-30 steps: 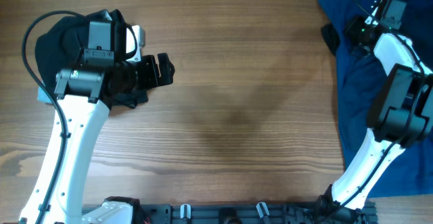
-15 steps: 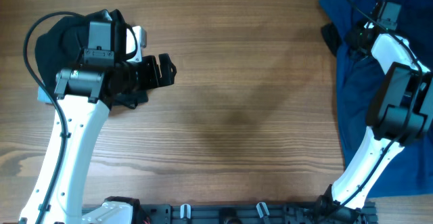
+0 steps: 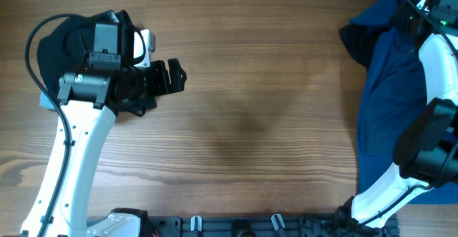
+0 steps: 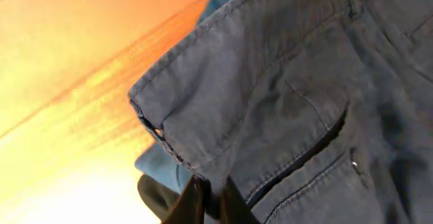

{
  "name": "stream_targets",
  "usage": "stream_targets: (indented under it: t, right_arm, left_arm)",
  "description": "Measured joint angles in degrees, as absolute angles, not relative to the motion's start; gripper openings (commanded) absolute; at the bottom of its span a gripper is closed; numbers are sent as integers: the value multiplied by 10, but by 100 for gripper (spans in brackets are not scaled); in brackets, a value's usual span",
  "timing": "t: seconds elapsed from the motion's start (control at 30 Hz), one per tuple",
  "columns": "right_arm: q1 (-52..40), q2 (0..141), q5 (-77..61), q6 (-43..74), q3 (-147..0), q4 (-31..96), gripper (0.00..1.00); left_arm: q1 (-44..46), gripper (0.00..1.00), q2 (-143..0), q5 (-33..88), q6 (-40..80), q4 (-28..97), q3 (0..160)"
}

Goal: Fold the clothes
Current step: 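Grasp the navy shorts waistband with the right gripper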

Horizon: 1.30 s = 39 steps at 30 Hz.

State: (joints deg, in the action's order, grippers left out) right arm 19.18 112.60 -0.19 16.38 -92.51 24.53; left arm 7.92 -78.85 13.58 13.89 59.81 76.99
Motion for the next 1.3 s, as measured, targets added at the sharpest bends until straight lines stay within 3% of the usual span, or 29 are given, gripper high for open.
stream_targets:
  t: [0.13, 0.23, 0.3, 0.57, 0.7, 0.77, 0.9, 0.93, 0.97, 1.07, 1.17, 1.3]
  right_arm:
    - [189, 1126, -11, 161, -925, 248, 68]
    - [186, 1126, -11, 160, -925, 248, 77]
    - [185, 1131, -11, 161, -925, 245, 78]
    - [185, 1232, -30, 164, -925, 211, 71]
    - [185, 1261, -64, 166, -925, 192, 33]
    - [185, 1261, -71, 166, -925, 189, 21]
    - [187, 1261, -76, 166, -925, 189, 21]
    - [189, 1261, -77, 166, -925, 190, 27]
    - [190, 1261, -79, 166, -925, 190, 42]
    - [195, 1261, -90, 164, -925, 190, 57]
    - [204, 1261, -109, 166, -925, 189, 54]
    - [225, 1261, -137, 168, -925, 188, 39]
  left_arm:
    - [79, 100, -788, 136, 139, 599, 770]
    - [79, 100, -788, 136, 139, 598, 770]
    - [79, 100, -788, 136, 139, 598, 770]
    - [79, 100, -788, 136, 139, 599, 770]
    - [79, 100, -788, 136, 139, 598, 770]
    - [79, 100, -788, 136, 139, 599, 770]
    - [79, 100, -788, 136, 139, 598, 770]
    - [79, 100, -788, 136, 139, 599, 770]
    - [79, 100, -788, 136, 139, 599, 770]
    - [79, 100, -788, 136, 139, 599, 770]
    - [79, 100, -788, 136, 139, 600, 770]
    - [79, 100, -788, 136, 139, 600, 770]
